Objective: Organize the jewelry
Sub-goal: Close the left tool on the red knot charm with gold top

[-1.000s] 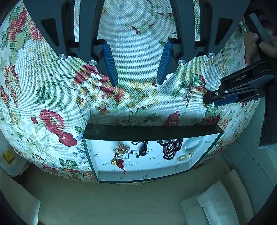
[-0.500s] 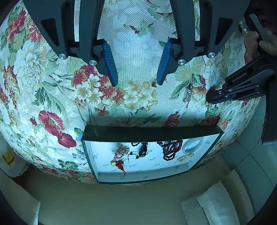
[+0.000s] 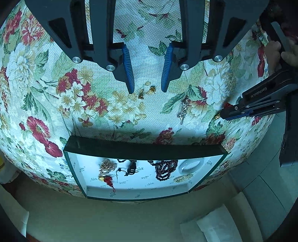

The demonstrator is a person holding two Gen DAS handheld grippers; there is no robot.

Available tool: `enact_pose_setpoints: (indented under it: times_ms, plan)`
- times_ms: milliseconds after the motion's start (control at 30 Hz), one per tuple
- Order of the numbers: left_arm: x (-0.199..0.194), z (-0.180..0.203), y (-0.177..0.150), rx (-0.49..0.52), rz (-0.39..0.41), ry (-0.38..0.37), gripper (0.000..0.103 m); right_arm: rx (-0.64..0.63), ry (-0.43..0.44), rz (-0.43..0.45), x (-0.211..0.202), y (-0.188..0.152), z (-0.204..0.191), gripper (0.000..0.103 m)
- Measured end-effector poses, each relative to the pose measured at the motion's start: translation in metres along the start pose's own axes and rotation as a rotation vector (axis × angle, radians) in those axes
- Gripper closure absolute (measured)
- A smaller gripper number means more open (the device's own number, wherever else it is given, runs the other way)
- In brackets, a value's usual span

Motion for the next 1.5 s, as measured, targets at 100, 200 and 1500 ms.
enact_pose_setpoints:
  times_ms: [100,200,1500]
  plan:
    - [0.001,-0.004,-0.002,-0.009,-0.004,0.001,0.094,-0.015,0.005,-0.01,0.005,0.0,-0.006,0.078]
    - [0.001,-0.005,-0.002,-0.012,-0.004,-0.002,0.094,-0.024,0.003,-0.013,0.009,0.001,-0.01,0.08]
    - [-0.015,0.001,0.008,-0.019,0.03,-0.015,0.094,-0.046,-0.046,0.041,-0.005,0.011,-0.004,0.097]
Point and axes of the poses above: each gripper's, at about its wrist camera, not at the fingertips, and x roughly the way its jaws point, z to its right, y to its top, the point moved 9 cm from there along x, roughly the way its jaws point, and after that the axes turned 2 degrees about -y, right-handed, at the moved point
